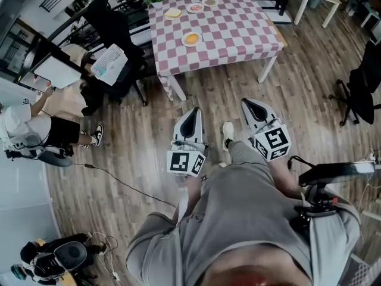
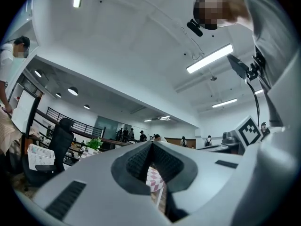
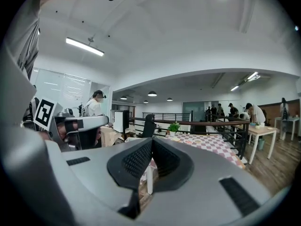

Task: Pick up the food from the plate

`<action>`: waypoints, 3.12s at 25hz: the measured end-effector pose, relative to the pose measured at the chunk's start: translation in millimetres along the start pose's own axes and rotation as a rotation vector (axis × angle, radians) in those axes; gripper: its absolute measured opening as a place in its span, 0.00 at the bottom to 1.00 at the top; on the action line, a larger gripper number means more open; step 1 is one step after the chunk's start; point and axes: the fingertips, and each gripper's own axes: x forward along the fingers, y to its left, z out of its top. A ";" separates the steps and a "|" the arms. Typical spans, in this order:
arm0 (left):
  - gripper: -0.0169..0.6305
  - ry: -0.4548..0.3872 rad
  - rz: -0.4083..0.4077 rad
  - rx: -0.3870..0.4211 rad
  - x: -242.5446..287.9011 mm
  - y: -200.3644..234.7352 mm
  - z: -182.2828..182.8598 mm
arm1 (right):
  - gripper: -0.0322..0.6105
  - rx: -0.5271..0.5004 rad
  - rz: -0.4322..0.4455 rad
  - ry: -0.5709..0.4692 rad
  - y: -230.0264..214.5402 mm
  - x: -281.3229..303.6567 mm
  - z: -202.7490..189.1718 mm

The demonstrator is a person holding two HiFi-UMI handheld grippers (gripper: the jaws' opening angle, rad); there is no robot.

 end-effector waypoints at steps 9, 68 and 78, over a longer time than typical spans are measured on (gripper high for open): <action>0.04 0.014 0.055 -0.003 52.5 70.0 -19.5 | 0.07 0.011 0.072 -0.020 -24.0 112.5 -6.2; 0.62 0.164 0.106 0.204 395.5 339.6 -10.0 | 0.07 0.032 -0.017 -0.010 -226.0 432.5 53.3; 0.62 0.619 -0.087 0.256 441.6 350.8 -136.6 | 0.07 0.036 -0.099 -0.002 -250.2 407.3 49.6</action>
